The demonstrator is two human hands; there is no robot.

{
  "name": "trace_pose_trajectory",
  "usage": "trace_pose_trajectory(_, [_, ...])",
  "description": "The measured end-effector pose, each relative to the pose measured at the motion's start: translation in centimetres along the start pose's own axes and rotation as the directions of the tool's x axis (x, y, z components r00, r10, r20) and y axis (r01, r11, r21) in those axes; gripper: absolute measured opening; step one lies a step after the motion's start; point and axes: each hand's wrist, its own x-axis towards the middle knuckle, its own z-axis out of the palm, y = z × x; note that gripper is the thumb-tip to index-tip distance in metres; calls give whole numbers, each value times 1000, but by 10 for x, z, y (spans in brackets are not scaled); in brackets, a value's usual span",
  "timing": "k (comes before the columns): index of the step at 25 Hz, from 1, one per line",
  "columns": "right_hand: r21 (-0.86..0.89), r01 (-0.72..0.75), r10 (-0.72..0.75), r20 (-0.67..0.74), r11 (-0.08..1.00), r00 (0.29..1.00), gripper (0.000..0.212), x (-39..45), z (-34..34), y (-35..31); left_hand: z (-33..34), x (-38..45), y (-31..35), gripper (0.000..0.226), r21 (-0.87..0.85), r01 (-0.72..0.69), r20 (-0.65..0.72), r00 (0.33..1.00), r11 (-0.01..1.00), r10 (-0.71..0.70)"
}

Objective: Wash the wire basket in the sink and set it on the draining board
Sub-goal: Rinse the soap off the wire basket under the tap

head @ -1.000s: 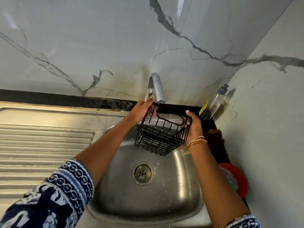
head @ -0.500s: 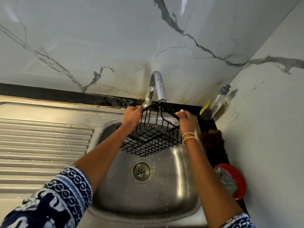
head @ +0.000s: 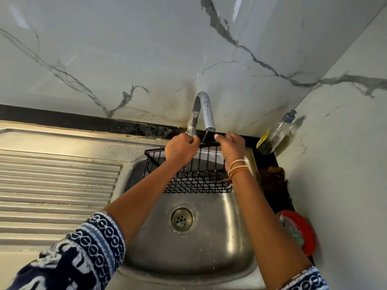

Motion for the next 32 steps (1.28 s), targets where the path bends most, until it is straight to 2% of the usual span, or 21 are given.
trace_pose_trajectory(1, [92,-32,37,-52,995,998,50,4,-5,8,-1,1,-3,54,50,-69,10,998,996,69])
trace_pose_trajectory(3, [183,-50,62,-62,982,996,55,6,-17,22,-8,5,-12,55,131,-155,-1,988,979,156])
trace_pose_trajectory(6, [286,-106,147,-126,952,981,58,8,-40,37,-24,19,-31,52,189,-145,4,989,971,147])
trace_pose_trajectory(7, [315,-132,185,-144,940,972,58,11,-49,43,-27,25,-38,50,153,-105,19,994,983,103])
trace_pose_trajectory(9, [374,-182,253,-151,909,956,54,13,-64,55,-33,32,-46,51,-130,20,98,995,991,-7])
trace_pose_trajectory(11, [438,-214,302,-139,873,943,45,12,-73,58,-37,29,-44,57,-457,145,263,964,878,-22])
trace_pose_trajectory(14, [527,-284,379,-79,801,922,30,10,-76,61,-33,24,-46,55,-550,236,432,901,801,31])
trace_pose_trajectory(16, [577,-359,450,-17,734,893,23,5,-76,66,-29,22,-55,53,-579,250,470,880,776,67])
trace_pose_trajectory(18, [556,-486,558,48,675,829,19,5,-79,76,-34,18,-62,57,-619,284,508,856,733,98])
trace_pose_trajectory(19, [494,-560,616,61,665,785,22,7,-81,82,-39,15,-64,66,-629,303,534,838,716,115])
trace_pose_trajectory(22, [283,-717,713,138,637,687,29,13,-78,91,-58,7,-66,117,-599,352,630,761,719,153])
trace_pose_trajectory(25, [194,-736,713,184,648,676,32,14,-73,84,-59,3,-68,141,-476,293,628,773,829,87])
trace_pose_trajectory(27, [266,-716,693,192,645,695,37,15,-70,74,-57,1,-72,151,-459,291,614,787,839,62])
trace_pose_trajectory(29, [321,-682,674,154,657,723,34,15,-69,65,-61,-2,-78,134,-467,338,643,764,817,51])
trace_pose_trajectory(31, [336,-639,654,81,692,752,25,16,-68,58,-63,-8,-76,93,-489,395,678,733,778,54])
trace_pose_trajectory(32, [322,-615,637,47,719,769,19,18,-67,55,-60,-10,-75,78,-493,403,670,741,771,41])
